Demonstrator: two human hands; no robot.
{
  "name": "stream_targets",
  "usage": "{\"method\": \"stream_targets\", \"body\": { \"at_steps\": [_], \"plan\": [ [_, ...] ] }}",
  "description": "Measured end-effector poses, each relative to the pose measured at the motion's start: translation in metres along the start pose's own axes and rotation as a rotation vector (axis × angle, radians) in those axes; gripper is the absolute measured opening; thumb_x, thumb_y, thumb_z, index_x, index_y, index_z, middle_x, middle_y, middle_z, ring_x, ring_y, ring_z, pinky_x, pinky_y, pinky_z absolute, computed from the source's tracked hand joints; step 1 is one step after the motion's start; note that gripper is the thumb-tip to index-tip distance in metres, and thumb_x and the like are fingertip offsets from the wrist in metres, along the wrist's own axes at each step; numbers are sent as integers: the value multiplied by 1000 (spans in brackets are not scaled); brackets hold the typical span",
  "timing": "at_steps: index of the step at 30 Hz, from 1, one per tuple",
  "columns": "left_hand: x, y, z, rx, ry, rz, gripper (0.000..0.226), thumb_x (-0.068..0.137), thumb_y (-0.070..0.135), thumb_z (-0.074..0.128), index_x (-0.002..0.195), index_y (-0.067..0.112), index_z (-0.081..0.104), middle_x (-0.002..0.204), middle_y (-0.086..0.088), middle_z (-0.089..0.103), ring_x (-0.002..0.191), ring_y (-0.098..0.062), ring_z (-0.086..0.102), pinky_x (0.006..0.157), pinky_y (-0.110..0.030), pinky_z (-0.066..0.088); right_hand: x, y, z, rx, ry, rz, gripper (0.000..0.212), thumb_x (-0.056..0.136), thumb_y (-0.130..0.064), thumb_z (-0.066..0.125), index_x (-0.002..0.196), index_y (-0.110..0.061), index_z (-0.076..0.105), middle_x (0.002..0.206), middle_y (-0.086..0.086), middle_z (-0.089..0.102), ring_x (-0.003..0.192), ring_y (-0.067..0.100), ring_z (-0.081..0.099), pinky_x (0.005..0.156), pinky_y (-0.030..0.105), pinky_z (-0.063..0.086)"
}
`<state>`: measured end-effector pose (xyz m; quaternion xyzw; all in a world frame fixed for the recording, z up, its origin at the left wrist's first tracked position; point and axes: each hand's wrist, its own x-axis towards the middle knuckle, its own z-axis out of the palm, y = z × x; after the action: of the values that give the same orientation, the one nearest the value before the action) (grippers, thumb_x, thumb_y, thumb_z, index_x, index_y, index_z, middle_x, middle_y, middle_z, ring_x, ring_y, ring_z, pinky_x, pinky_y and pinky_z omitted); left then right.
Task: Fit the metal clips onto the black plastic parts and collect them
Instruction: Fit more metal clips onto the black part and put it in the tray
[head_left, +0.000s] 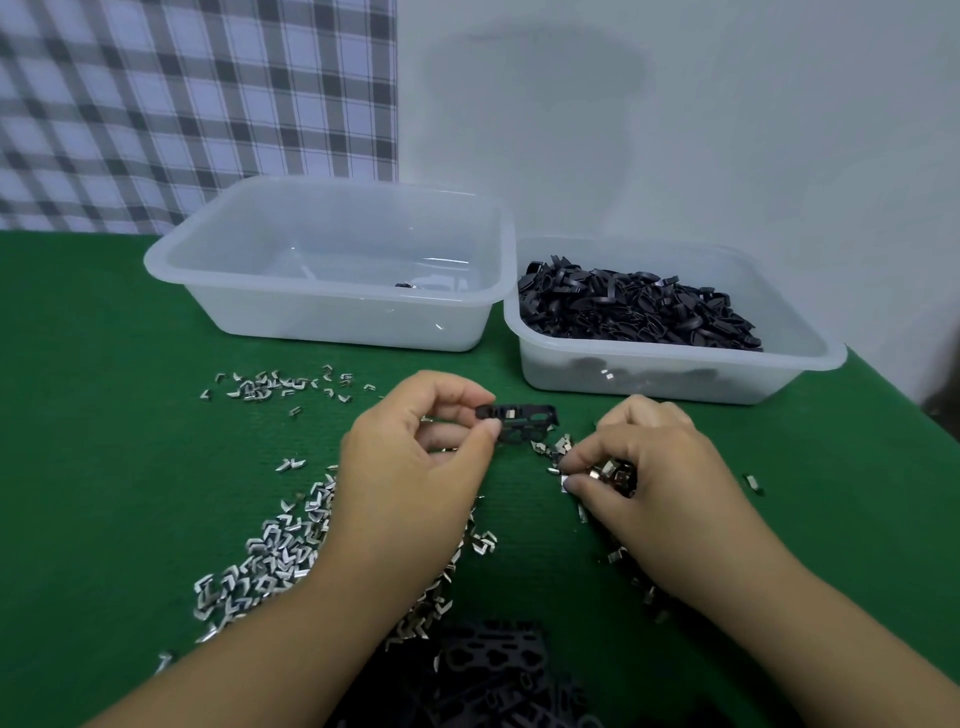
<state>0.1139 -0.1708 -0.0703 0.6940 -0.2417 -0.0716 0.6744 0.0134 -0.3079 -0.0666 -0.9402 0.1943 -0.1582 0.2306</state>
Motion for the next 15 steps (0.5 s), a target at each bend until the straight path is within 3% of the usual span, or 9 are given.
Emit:
{"method": "stream_targets", "body": {
  "at_steps": [3, 7, 11, 15],
  "plan": [
    [0, 1, 0, -1, -1, -3, 23, 78, -1, 71, 76, 22, 68, 75, -1, 67, 60, -17, 65, 61, -33, 57, 0, 0, -1, -16, -19, 3, 11, 77, -23, 73, 76, -33, 69, 78, -17, 47, 88, 5, 39, 72, 7, 27],
    [-1, 1, 1, 7, -27, 1, 24, 78, -1, 71, 75, 22, 68, 73, 3, 67, 56, -11, 62, 55, -28, 55, 3, -4, -2, -48, -70, 14, 8, 80, -27, 70, 85, -33, 69, 85, -15, 50, 93, 8, 40, 71, 23, 26],
    [0, -2, 2, 3, -33, 15, 24, 77, -2, 71, 75, 22, 68, 71, 5, 66, 56, -8, 62, 54, -22, 54, 3, -3, -3, -39, -84, -5, 8, 80, -27, 70, 81, -33, 66, 86, -15, 50, 92, 7, 38, 74, 25, 26],
    [0, -3, 2, 7, -36, 20, 25, 78, -1, 71, 75, 23, 68, 70, 6, 65, 56, -11, 62, 55, -26, 55, 2, -3, -5, -54, -105, -39, 6, 83, -27, 66, 81, -33, 63, 88, -14, 51, 94, 8, 38, 78, 26, 28]
  ]
}}
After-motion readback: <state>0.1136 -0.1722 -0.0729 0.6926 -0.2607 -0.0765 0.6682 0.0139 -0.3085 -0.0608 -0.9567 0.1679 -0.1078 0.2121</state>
